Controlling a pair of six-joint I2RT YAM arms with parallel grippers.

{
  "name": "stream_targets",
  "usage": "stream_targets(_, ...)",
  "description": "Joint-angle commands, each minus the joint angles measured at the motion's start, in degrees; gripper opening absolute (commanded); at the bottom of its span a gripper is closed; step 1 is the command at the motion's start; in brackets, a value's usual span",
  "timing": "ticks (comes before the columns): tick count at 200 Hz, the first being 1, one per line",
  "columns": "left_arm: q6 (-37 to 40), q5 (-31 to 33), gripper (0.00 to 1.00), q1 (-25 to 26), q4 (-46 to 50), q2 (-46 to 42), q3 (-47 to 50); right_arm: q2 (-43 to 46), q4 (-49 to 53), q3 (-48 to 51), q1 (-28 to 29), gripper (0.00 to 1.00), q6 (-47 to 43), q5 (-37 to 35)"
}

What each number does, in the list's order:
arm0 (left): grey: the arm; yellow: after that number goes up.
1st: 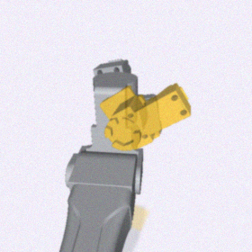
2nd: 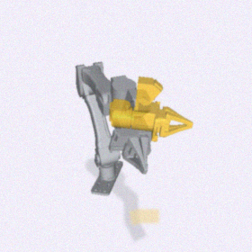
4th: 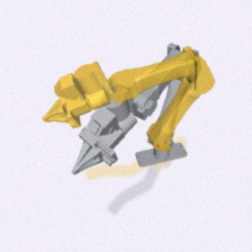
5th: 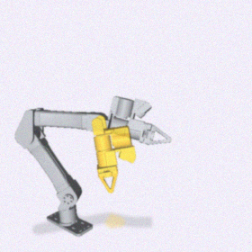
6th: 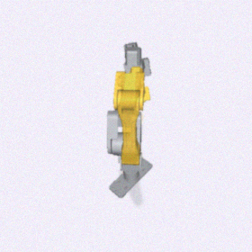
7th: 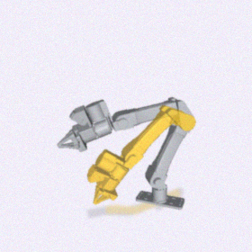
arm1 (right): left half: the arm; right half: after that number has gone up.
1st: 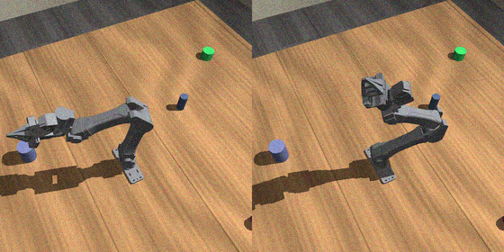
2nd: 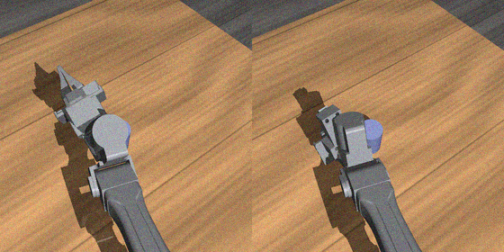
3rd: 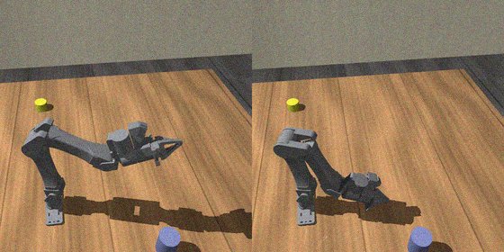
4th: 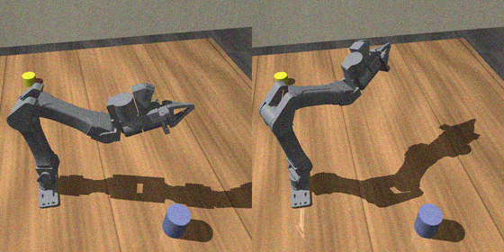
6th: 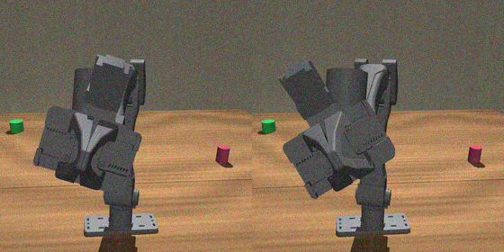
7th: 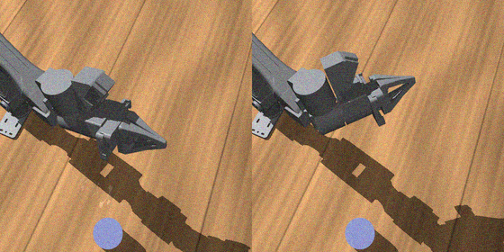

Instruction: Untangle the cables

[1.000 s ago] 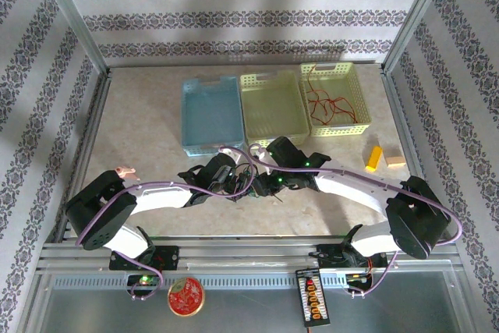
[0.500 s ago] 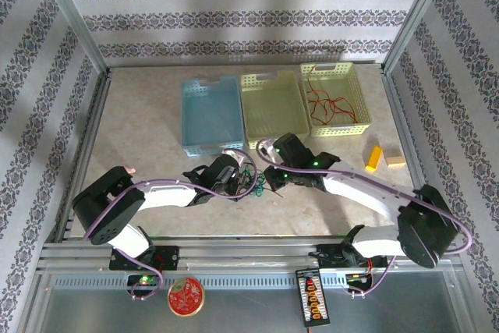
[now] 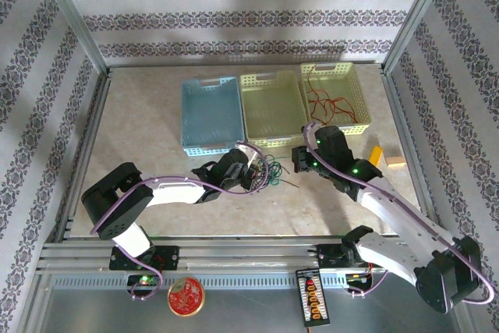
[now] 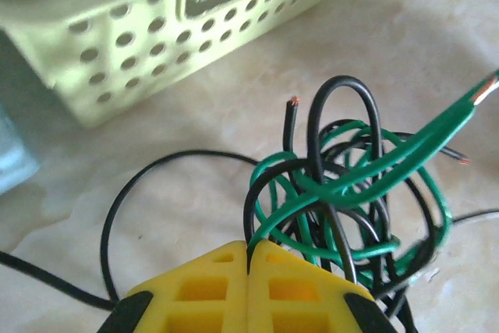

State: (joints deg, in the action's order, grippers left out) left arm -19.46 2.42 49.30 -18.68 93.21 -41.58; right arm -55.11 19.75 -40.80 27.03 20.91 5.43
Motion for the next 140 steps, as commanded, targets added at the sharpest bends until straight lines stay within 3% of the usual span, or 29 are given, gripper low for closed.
stream_targets(1,-0.31,4.61,0.0,-1.14,9.85,1.56,2.95,5.07,-2.21,-0.69,-4.41,0.0,3.48,-8.94)
stream_targets(48,0.04,4.37,0.0,-1.05,9.21,0.66,3.87,5.4,-3.7,-0.42,-6.9,0.0,4.74,-1.26)
stream_targets(109,4.78,-4.5,0.69,-1.05,4.8,-4.75,3.66,5.01,-4.95,-0.16,-6.2,0.0,6.66,2.67)
stream_targets(140,7.27,-10.86,0.89,-0.88,3.18,-3.65,-0.08,4.66,-6.28,0.39,-5.51,0.0,9.56,4.71)
